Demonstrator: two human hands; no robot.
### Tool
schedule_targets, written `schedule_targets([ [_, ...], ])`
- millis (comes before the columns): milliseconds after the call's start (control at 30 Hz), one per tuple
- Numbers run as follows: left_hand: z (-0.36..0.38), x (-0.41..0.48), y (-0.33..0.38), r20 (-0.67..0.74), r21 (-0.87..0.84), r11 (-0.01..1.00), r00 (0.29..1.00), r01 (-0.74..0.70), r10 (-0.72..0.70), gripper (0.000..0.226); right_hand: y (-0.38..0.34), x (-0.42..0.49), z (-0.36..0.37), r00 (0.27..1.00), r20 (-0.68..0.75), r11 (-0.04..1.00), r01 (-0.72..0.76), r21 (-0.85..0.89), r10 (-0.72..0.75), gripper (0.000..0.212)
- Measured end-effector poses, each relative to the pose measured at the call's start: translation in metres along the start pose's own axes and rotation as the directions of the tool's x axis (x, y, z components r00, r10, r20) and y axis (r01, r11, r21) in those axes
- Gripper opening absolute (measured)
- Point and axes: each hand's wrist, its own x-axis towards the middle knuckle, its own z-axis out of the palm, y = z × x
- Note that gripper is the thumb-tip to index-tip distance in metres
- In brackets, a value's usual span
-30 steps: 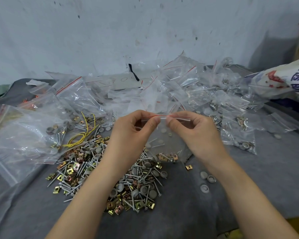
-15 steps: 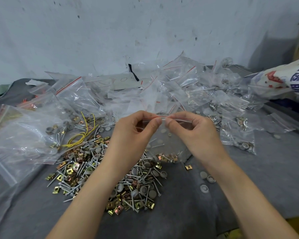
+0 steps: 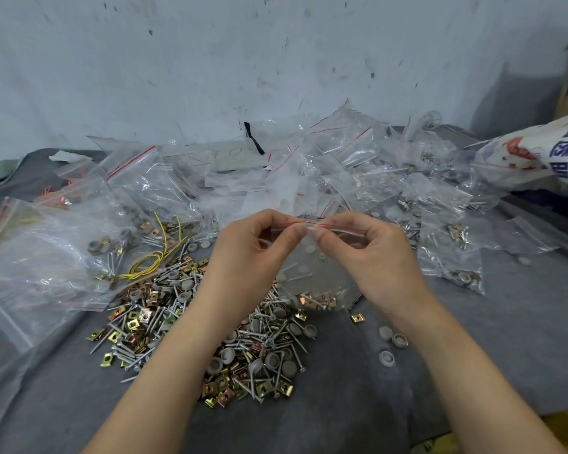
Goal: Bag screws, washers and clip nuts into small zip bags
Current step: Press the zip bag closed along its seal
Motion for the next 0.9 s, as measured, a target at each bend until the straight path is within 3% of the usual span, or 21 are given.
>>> schedule_targets([
  [467, -0.004, 0.003, -0.005, -0.026, -0.026, 0.998, 0.998, 0.058, -0.059, 0.007, 0.002, -0.001, -0.01, 0.999, -0.045, 0.995, -0.019, -0.094, 0.015, 0.009],
  [900, -0.007, 0.004, -0.002, -0.038, -0.027, 0.997, 0.996, 0.075, -0.076, 0.006, -0.001, -0.002, -0.02, 0.998, -0.051, 0.998, 0.019, -0.066, -0.022, 0.01],
])
